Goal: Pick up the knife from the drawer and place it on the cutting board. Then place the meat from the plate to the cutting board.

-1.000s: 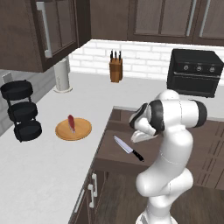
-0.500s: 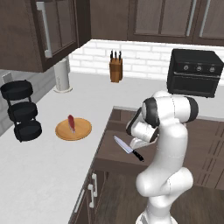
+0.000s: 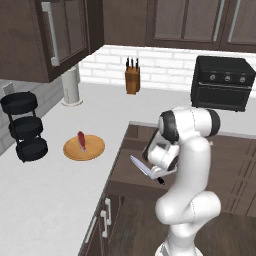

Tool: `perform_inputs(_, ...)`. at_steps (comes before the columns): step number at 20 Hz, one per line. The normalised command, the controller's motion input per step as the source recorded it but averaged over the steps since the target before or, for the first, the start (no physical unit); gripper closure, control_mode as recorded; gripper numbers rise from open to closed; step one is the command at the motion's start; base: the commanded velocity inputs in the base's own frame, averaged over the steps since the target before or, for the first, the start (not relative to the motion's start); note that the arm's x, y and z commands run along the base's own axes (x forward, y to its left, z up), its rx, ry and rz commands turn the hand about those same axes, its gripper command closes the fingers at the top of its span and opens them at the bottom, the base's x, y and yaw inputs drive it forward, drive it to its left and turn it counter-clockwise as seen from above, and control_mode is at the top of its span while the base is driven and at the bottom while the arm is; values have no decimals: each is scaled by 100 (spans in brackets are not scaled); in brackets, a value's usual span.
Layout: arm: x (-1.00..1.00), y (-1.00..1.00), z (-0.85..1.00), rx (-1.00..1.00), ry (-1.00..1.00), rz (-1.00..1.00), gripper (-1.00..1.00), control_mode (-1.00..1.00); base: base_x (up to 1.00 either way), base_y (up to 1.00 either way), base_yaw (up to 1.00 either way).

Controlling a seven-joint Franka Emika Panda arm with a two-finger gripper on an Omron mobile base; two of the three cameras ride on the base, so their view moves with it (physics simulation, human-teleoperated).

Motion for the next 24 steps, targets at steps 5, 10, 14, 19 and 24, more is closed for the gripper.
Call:
perform_inputs(5,0,7,-30,-5,0,0,-100,-100,0,0,0)
perform_inputs(10,0,0,-27,0,0,0,-100,-100,0,0,0)
perform_inputs(14,0,0,-24,0,0,0,100,-100,0,0,0)
perform_inputs(19,0,-4,-2,0,0,0,100,-100,0,0,0)
perform_inputs(24,0,-24,35,0,0,1,100,-100,0,0,0)
